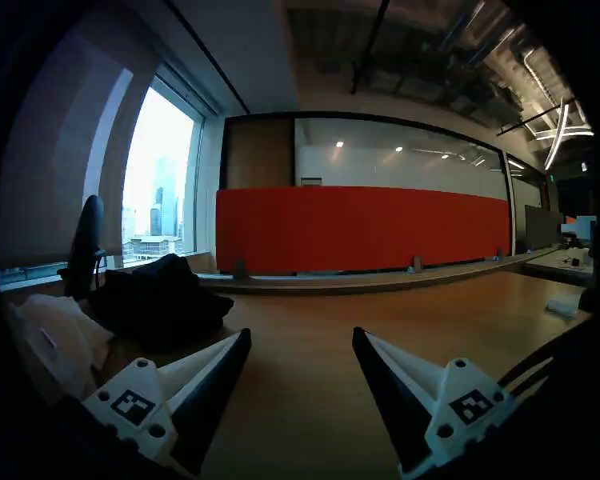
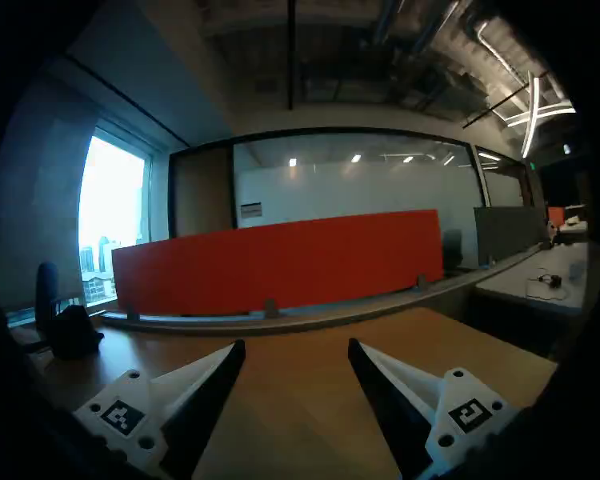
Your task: Fold towel
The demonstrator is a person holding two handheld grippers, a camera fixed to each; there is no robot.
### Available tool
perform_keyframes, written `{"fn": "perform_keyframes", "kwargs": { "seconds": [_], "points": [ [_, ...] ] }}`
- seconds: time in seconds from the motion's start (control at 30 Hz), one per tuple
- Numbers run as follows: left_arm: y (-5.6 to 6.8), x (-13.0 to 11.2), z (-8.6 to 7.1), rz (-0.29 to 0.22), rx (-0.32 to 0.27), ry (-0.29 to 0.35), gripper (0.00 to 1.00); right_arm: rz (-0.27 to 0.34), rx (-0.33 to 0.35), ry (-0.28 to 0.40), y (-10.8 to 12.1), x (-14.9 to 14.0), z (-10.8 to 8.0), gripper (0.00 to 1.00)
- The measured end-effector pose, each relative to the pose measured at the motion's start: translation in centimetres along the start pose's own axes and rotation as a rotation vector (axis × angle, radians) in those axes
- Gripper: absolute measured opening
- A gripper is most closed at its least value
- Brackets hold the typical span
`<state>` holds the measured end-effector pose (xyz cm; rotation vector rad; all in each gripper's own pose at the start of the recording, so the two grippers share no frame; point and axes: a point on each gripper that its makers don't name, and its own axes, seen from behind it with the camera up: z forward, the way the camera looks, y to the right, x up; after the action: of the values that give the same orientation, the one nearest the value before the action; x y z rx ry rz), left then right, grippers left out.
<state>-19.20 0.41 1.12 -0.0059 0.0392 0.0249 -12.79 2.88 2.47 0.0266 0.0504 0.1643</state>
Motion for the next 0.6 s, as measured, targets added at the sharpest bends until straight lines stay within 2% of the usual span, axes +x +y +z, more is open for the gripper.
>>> {"fn": "perform_keyframes", "kwargs": {
  "seconds": [0.2, 0.6],
  "points": [
    [0.0, -0.1, 0.0, 0.000, 0.000, 0.000, 0.94, 0.014, -0.013, -0.019, 0.6, -2.6, -0.1, 0.99],
    [0.0, -0.1, 0.0, 0.000, 0.000, 0.000, 0.94, -0.013, -0.004, -0.003, 0.7, -5.3, -0.3, 0.99]
  ]
}}
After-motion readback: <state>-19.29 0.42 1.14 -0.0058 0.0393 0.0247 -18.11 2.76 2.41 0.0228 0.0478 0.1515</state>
